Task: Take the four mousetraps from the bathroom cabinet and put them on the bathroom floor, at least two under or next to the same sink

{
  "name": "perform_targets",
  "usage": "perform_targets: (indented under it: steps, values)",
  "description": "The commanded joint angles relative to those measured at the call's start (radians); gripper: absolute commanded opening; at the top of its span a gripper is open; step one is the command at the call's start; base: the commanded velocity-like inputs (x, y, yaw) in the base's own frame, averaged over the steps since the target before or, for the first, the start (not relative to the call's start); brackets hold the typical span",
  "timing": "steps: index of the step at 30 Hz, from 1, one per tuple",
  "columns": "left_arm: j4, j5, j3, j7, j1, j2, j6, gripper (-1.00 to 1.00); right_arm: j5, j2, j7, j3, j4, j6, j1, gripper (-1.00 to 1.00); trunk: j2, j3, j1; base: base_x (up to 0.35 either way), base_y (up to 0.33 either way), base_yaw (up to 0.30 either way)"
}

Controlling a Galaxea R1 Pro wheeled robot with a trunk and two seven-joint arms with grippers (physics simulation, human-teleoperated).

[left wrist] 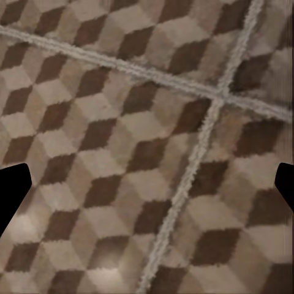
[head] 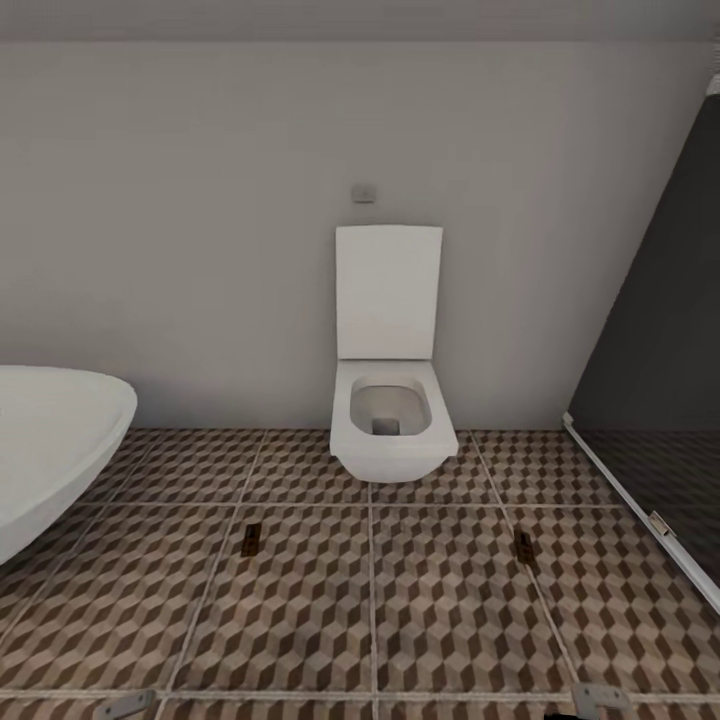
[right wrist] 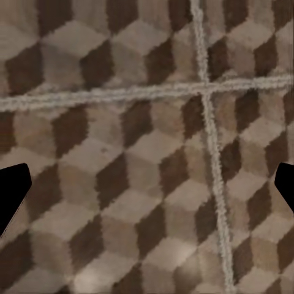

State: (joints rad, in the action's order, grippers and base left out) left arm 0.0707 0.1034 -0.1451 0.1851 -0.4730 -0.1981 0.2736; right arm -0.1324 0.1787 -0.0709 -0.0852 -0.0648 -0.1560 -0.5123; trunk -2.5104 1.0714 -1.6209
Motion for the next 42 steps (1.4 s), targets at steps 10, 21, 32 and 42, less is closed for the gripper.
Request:
perform_targets:
  steps: [10, 21, 32, 42]
  values:
    - [0.004, 0.007, -0.002, -0.002, -0.002, -0.001, 0.009, 1.0, -0.012, -0.007, 0.0, -0.008, -0.005, -0.003, -0.002, 1.0, 0.002, -0.038, 0.005, 0.0, 0.0, 0.0]
    - [0.004, 0.006, -0.001, 0.003, -0.002, -0.003, 0.014, 1.0, -0.012, -0.015, -0.005, -0.008, -0.006, -0.002, -0.002, 1.0, 0.005, -0.08, 0.01, 0.0, 0.0, 0.0]
    - [0.004, 0.006, -0.001, 0.004, -0.002, -0.001, 0.015, 1.0, -0.012, -0.034, 0.0, -0.007, -0.006, -0.002, -0.002, 1.0, 0.007, -0.123, 0.015, 0.0, 0.0, 0.0]
    - [0.004, 0.004, -0.001, 0.004, -0.002, 0.002, 0.016, 1.0, -0.012, -0.055, 0.002, -0.007, -0.006, -0.002, -0.002, 1.0, 0.009, -0.162, 0.019, 0.0, 0.0, 0.0]
